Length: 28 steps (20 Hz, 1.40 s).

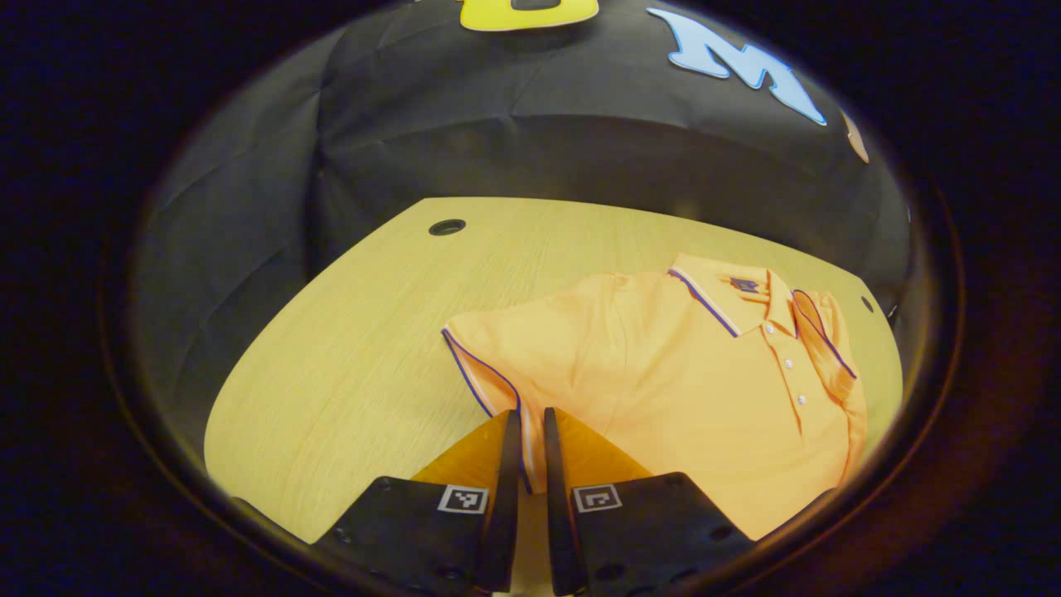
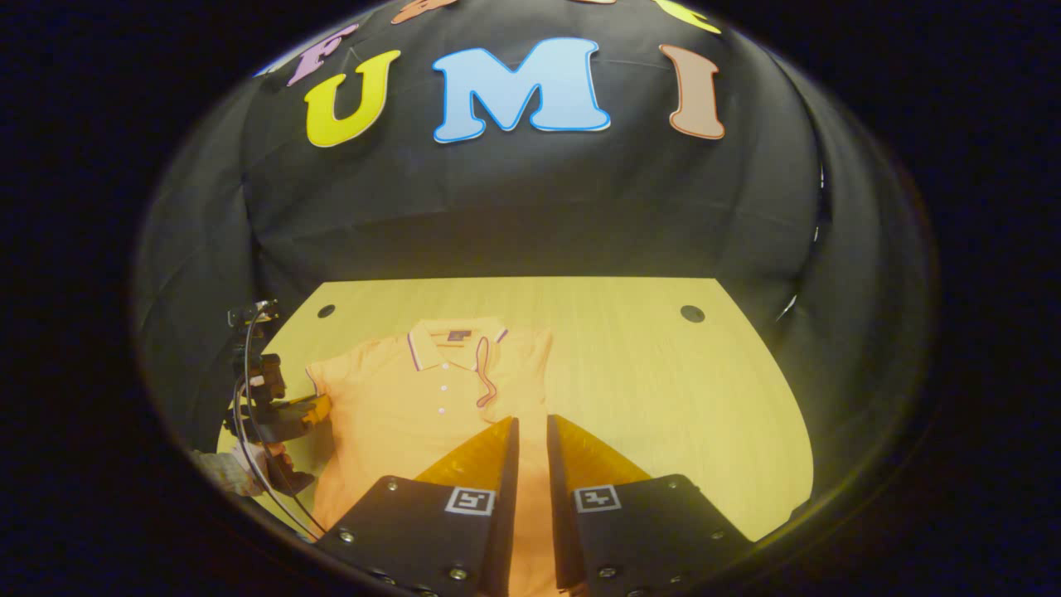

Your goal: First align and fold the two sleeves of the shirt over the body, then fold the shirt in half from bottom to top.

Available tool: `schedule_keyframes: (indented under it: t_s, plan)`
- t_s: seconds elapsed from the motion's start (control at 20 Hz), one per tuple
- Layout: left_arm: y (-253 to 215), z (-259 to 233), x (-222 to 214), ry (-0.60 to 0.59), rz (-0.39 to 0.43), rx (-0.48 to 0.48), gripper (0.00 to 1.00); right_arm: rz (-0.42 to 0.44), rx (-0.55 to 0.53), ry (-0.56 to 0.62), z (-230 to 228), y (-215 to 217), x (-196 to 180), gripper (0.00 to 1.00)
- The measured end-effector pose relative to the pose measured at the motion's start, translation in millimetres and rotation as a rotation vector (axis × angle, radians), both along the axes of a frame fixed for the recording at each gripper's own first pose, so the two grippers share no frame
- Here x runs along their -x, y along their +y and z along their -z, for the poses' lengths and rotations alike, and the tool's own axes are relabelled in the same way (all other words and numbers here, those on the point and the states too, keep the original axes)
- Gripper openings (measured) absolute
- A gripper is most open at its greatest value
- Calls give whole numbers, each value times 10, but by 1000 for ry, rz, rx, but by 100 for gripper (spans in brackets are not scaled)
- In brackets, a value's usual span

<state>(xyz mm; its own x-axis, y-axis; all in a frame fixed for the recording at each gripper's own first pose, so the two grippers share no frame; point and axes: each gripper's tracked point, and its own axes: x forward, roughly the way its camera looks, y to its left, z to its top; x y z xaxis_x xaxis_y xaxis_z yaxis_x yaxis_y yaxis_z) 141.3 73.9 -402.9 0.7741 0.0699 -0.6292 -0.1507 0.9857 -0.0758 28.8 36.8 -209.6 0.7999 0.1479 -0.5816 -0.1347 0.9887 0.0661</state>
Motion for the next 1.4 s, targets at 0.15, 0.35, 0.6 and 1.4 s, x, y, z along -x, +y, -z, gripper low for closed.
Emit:
schedule_keyframes:
  t_s: [0.15, 0.35, 0.6, 1.4]
  plan:
    - [-15, -17, -19, 16, 9, -31, 10, -4, 0, -4, -1, 5, 20, 21]
    - [-162, -324, -146, -40, 66, -109, 10, 12, -19, -5, -1, -24, 53, 20]
    - [-750, -776, -382, -141, 235, -187, 12, 47, -38, -3, 49, -131, 134, 21]
    - [-2163, -912, -247, -165, 524, -203, 58, 185, -78, 13, 183, -740, 464, 20]
